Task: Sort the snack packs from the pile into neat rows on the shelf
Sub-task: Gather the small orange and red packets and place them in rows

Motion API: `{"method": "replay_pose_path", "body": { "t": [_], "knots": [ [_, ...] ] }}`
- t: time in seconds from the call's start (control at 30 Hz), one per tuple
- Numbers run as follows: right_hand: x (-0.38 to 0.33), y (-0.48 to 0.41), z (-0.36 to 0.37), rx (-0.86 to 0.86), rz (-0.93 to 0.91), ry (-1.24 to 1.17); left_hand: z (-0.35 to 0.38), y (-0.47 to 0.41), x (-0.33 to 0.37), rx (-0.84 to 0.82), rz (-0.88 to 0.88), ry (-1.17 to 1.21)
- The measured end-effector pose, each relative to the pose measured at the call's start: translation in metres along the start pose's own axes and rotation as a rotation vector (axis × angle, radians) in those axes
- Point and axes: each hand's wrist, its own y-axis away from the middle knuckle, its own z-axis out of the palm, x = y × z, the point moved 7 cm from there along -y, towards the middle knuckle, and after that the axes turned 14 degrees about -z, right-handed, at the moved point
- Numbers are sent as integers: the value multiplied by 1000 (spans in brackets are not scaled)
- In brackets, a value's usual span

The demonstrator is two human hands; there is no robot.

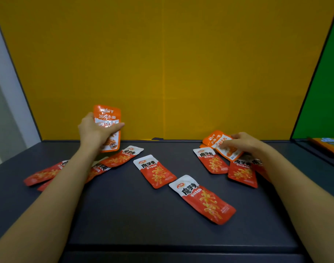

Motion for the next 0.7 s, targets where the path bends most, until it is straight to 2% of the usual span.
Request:
{"method": "replay_pose_path", "body": {
  "t": [0.1, 0.2, 0.47, 0.6, 0.7],
  "knots": [
    [0, -1, 3, -46, -2, 65, 14, 16, -3, -193, -88, 156],
    [-3, -4, 5, -70, -12, 79, 32, 29, -5, -338, -140, 215],
    [-13, 0, 5, -71, 35, -17, 66, 48, -2, -505, -144, 259],
    [-22, 9, 0, 39, 4, -93, 76, 55, 2, -534, -124, 257],
    [-30, 20, -21, 237, -66, -113, 75, 63, 10, -535, -116, 283]
  ]
}}
